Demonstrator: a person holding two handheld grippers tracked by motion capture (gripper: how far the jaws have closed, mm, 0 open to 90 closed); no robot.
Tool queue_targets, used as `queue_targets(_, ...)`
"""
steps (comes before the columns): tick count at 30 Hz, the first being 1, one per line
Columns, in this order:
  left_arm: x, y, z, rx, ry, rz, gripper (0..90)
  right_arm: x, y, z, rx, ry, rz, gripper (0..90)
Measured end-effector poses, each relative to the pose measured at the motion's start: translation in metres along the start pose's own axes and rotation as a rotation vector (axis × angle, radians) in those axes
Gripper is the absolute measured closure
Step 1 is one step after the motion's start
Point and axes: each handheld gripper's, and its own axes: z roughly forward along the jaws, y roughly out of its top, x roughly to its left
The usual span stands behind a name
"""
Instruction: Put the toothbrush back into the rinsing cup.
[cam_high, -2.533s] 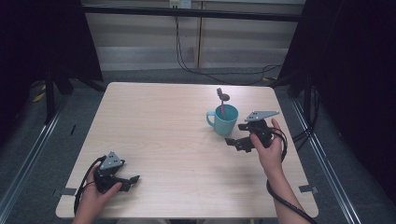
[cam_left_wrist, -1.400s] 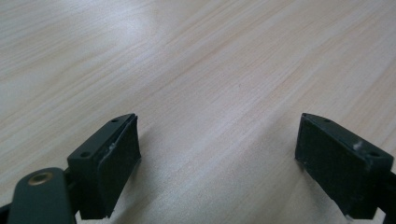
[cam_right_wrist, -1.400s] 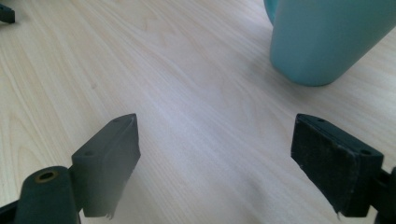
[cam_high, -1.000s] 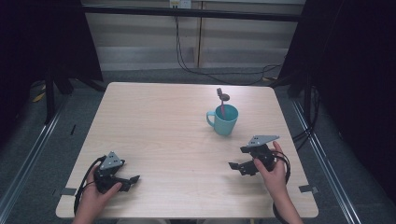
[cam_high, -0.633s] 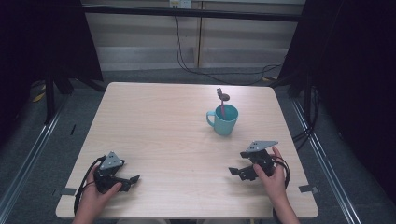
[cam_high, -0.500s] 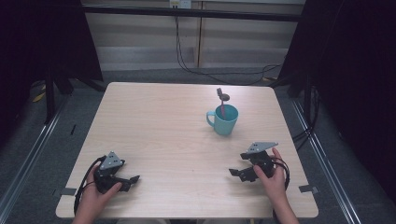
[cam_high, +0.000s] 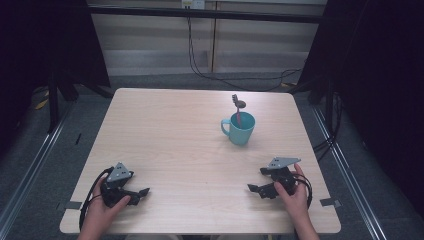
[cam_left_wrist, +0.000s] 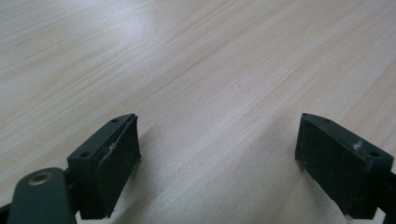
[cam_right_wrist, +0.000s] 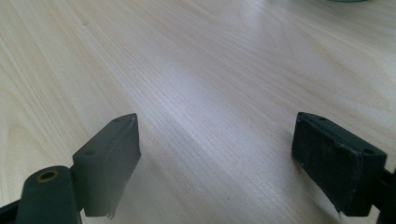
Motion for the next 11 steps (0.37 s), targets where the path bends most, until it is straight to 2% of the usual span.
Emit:
queue_targets(5,0.0002,0.0000,0.0000,0.000,0.000,0.003,13.6,0.0007,-0.0040,-0.0002,-0.025,-0.005,-0.006,14.7)
queue_targets(11,0.0002,0.0000,0.0000,0.000,0.000,0.003,13.6,0.0016,-0.0036,0.0007,-0.024,-0.011,-0.019,14.6)
